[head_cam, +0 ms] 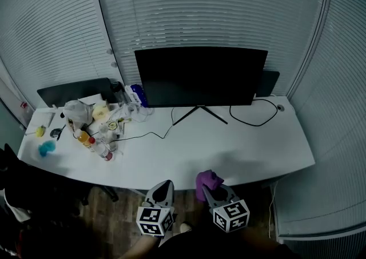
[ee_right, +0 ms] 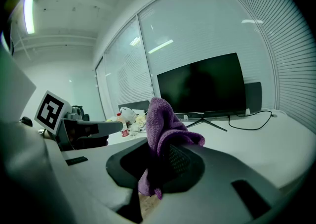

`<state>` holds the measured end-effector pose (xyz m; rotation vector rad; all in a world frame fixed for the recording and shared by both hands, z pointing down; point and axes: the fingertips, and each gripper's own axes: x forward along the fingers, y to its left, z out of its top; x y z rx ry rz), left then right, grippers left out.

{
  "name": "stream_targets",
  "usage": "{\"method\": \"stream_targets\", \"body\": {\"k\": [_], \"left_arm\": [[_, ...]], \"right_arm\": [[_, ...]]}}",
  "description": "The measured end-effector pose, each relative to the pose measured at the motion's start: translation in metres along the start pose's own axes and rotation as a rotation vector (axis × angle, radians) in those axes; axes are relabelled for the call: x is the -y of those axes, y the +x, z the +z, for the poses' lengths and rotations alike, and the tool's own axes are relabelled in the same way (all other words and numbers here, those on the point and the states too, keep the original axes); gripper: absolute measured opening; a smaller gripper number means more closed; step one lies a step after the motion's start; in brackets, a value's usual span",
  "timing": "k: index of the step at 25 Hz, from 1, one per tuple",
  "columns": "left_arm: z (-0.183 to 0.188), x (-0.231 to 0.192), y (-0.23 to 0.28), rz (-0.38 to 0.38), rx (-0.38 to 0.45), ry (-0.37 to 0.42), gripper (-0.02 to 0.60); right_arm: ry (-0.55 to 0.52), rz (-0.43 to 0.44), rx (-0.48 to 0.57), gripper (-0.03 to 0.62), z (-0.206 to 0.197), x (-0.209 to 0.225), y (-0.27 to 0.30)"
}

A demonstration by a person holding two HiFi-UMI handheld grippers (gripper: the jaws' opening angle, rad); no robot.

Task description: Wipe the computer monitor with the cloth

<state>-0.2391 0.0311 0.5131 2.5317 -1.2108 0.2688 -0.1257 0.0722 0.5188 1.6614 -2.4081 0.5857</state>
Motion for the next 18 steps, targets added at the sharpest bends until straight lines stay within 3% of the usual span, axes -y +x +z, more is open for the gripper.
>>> {"method": "stream_targets", "body": {"k": [18], "left_arm": [[-0.005,0.020,-0.005,-0.026,-0.014,0.015,0.006]], "right_arm": [[0.012,-0.007,-0.002,0.072,-0.005,0.004,-0.013]]}}
